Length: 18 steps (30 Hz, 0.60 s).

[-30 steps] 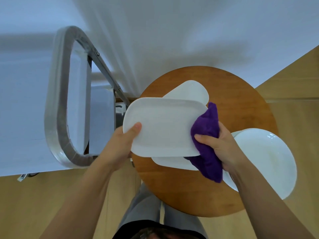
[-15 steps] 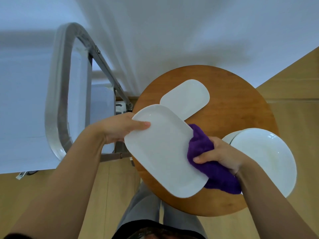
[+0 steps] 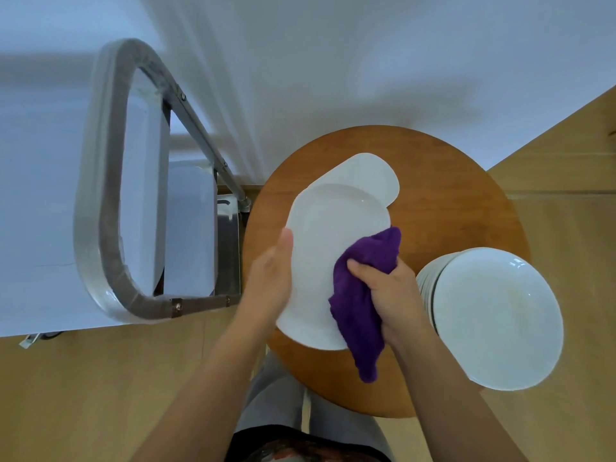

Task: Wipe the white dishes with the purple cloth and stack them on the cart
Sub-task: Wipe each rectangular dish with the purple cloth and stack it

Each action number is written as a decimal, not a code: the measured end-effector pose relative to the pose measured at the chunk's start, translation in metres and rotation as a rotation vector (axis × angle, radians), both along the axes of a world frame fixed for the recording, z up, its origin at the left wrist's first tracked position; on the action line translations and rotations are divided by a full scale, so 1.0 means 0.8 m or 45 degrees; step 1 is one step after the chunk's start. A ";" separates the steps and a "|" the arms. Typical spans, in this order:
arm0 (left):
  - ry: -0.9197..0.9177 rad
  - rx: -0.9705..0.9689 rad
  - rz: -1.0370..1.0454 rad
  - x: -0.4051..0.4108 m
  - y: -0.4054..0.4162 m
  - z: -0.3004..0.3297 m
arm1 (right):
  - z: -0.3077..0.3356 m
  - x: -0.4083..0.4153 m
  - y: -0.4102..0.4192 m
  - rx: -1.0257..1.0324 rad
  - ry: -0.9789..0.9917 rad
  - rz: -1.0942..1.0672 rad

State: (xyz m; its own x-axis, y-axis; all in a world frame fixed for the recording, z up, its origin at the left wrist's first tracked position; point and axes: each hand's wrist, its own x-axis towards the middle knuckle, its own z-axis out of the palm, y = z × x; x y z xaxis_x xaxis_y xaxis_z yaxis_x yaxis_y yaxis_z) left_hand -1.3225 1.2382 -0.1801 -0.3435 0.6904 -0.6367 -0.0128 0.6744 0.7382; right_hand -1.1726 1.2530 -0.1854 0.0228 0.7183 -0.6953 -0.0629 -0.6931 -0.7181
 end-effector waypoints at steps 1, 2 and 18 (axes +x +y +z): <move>0.145 0.078 -0.043 0.004 -0.013 -0.002 | 0.000 -0.003 -0.003 0.026 -0.028 -0.002; 0.245 0.150 -0.083 0.004 -0.022 -0.004 | -0.001 -0.004 -0.007 0.047 -0.046 0.011; 0.273 0.041 -0.801 -0.031 -0.026 -0.005 | 0.012 0.058 0.066 -0.219 0.305 0.567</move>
State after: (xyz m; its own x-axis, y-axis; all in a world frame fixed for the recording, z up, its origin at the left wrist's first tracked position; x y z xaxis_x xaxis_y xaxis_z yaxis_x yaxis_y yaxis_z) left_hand -1.3471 1.2177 -0.1844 0.0142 0.8182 -0.5748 0.5254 0.4830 0.7005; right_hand -1.1265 1.3060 -0.1759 -0.4323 0.4971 -0.7524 0.1159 -0.7968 -0.5930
